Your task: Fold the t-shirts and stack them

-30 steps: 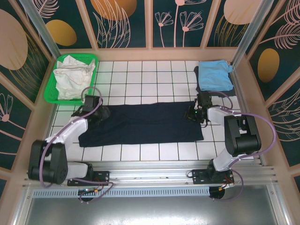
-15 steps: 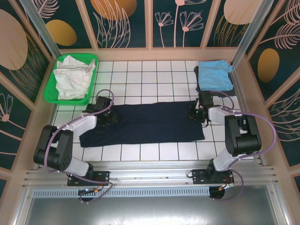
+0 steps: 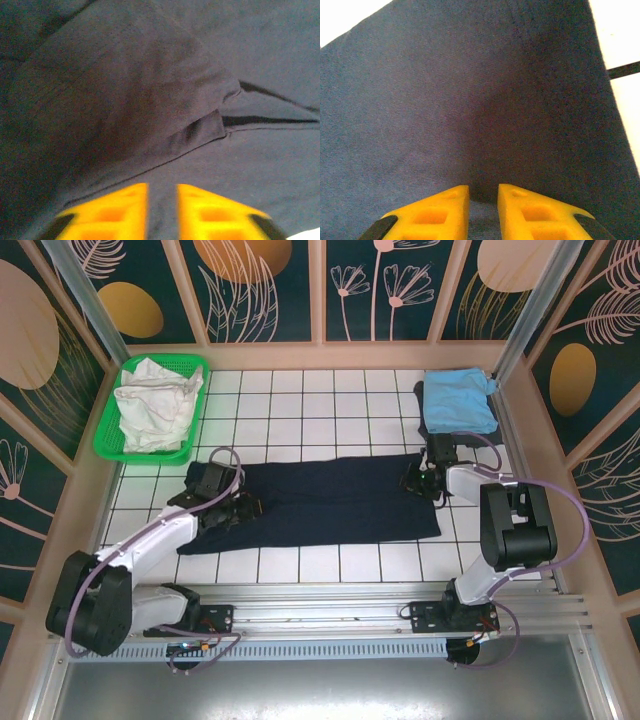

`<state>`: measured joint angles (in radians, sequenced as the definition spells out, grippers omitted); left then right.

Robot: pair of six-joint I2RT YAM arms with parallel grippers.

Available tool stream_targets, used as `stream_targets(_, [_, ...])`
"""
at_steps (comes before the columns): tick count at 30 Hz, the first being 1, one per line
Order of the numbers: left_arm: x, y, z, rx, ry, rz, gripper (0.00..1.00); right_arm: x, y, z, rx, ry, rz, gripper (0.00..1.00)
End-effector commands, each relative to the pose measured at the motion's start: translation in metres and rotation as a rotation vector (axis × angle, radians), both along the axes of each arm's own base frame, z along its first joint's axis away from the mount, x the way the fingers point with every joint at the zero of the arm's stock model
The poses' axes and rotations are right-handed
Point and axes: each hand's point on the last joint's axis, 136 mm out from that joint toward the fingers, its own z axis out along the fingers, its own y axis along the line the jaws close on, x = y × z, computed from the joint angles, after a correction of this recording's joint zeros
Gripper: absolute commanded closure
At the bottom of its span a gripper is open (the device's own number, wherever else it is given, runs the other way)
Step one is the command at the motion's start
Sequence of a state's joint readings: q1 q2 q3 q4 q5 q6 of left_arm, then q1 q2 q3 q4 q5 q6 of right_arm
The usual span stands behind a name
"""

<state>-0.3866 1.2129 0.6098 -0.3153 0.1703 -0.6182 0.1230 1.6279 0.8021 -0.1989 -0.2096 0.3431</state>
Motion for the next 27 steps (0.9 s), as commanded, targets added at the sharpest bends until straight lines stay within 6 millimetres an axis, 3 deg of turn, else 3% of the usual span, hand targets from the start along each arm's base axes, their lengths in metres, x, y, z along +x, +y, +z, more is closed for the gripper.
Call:
stream_targets(1, [0.012,0.015,0.012,0.061,-0.048,0.084,0.61,0.001,-0.009,-0.004,-0.037,0.026,-0.002,0.76])
stream_targets(4, [0.035,0.028,0.012,0.172,-0.048,0.147,0.43,0.001,-0.008,-0.004,-0.032,0.024,-0.001,0.76])
stream_targets(5, [0.043,0.03,0.008,0.205,-0.039,0.154,0.42,0.001,-0.008,-0.003,-0.034,0.02,-0.003,0.76])
stream_targets(8, [0.06,0.03,-0.016,0.276,0.017,0.146,0.47,-0.001,-0.011,-0.004,-0.051,0.017,-0.008,0.76])
stream_targets(12, [0.069,0.031,-0.042,0.347,0.093,0.129,0.49,-0.002,-0.013,-0.002,-0.058,0.01,-0.01,0.76])
stream_targets(15, [0.071,0.025,-0.042,0.317,0.092,0.11,0.58,-0.003,-0.015,-0.002,-0.068,0.009,-0.013,0.76])
stream_targets(19, [0.068,0.024,-0.026,0.295,0.059,0.108,0.73,-0.002,-0.018,-0.003,-0.075,0.011,-0.015,0.76])
stream_targets(27, [0.042,0.033,-0.019,0.318,0.081,0.099,0.99,-0.003,-0.023,-0.008,-0.088,0.026,-0.015,0.76])
